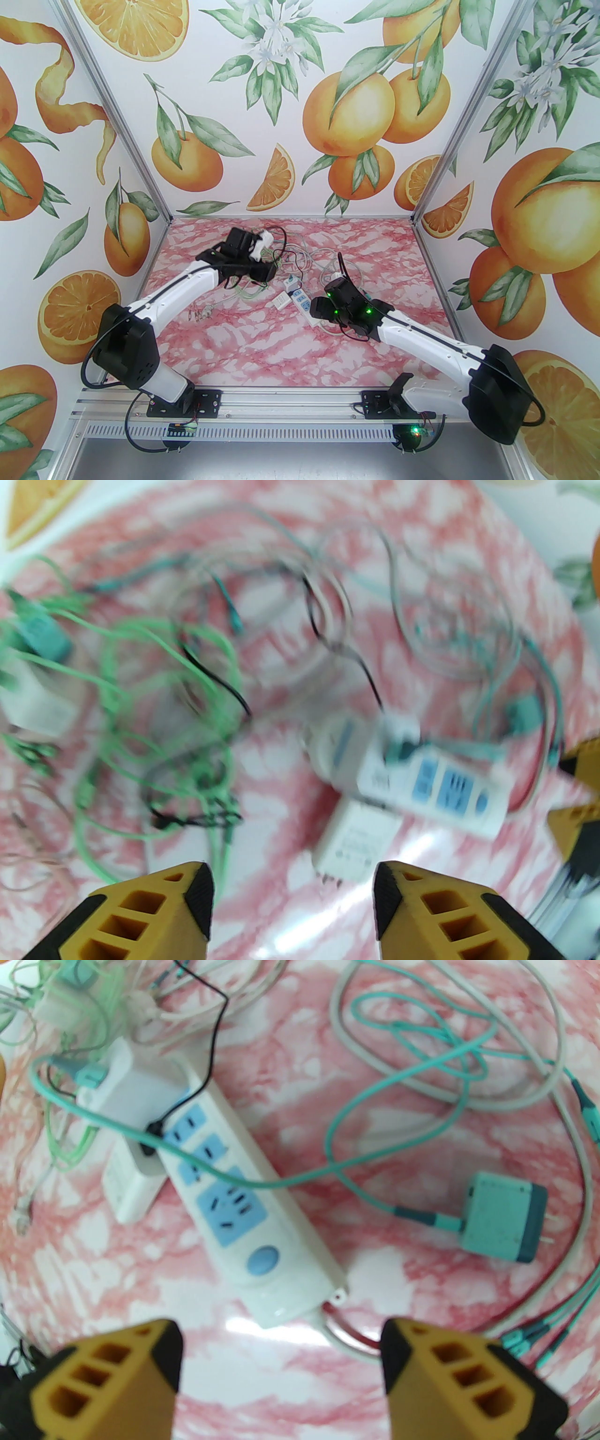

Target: Pull the plug off the socket

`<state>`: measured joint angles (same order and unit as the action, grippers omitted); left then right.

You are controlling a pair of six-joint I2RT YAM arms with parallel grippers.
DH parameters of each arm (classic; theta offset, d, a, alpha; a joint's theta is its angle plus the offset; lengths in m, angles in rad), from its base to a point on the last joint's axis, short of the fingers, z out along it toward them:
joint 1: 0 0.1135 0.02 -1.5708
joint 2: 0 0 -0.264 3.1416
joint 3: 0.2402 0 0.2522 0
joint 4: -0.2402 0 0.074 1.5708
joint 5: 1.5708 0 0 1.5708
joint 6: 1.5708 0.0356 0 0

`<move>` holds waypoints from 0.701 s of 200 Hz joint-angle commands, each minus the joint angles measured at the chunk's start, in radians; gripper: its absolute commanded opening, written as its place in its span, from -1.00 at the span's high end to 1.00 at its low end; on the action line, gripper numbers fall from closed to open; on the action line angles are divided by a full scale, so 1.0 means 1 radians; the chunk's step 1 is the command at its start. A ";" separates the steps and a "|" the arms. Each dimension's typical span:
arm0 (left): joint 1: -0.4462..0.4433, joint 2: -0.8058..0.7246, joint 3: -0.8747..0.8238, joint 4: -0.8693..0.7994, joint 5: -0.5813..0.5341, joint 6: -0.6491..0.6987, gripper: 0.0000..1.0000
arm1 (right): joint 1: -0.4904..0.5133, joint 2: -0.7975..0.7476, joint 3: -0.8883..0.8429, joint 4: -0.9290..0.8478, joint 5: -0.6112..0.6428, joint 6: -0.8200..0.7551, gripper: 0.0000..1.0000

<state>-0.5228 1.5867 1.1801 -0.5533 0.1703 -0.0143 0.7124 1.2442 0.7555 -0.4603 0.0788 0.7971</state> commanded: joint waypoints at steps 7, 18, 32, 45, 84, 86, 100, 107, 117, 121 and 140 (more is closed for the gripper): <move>-0.067 0.056 -0.004 0.062 -0.035 0.034 -0.14 | 0.005 0.000 0.025 0.014 -0.011 0.002 -0.48; -0.085 0.089 0.008 0.071 -0.051 0.060 -0.15 | 0.007 -0.004 0.024 0.011 -0.013 0.003 -0.49; -0.092 0.126 0.024 0.087 -0.069 0.063 -0.17 | 0.009 -0.011 0.021 0.004 -0.013 0.005 -0.49; -0.094 0.157 0.042 0.106 -0.060 0.068 -0.19 | 0.014 -0.017 0.015 0.004 -0.014 0.010 -0.49; -0.112 0.256 0.124 0.108 -0.049 0.097 -0.22 | 0.017 -0.027 -0.006 0.004 -0.030 0.024 -0.49; -0.111 0.261 0.128 0.108 -0.049 0.097 -0.22 | 0.017 -0.027 -0.007 0.005 -0.032 0.024 -0.49; -0.117 0.290 0.153 0.111 -0.047 0.101 -0.22 | 0.017 -0.017 -0.010 0.004 -0.044 0.028 -0.48; -0.121 0.303 0.164 0.114 -0.046 0.104 -0.22 | 0.017 -0.011 -0.010 0.005 -0.049 0.032 -0.47; -0.127 0.322 0.177 0.115 -0.049 0.109 -0.22 | 0.016 -0.002 -0.012 0.008 -0.055 0.039 -0.44; -0.129 0.330 0.182 0.115 -0.051 0.112 -0.21 | 0.017 -0.002 -0.015 0.012 -0.060 0.042 -0.42; -0.132 0.360 0.200 0.112 -0.056 0.119 -0.12 | 0.016 0.004 -0.025 0.046 -0.071 0.055 -0.35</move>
<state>-0.6464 1.9064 1.3369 -0.4599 0.1219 0.0746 0.7219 1.2400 0.7498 -0.4561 0.0395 0.8234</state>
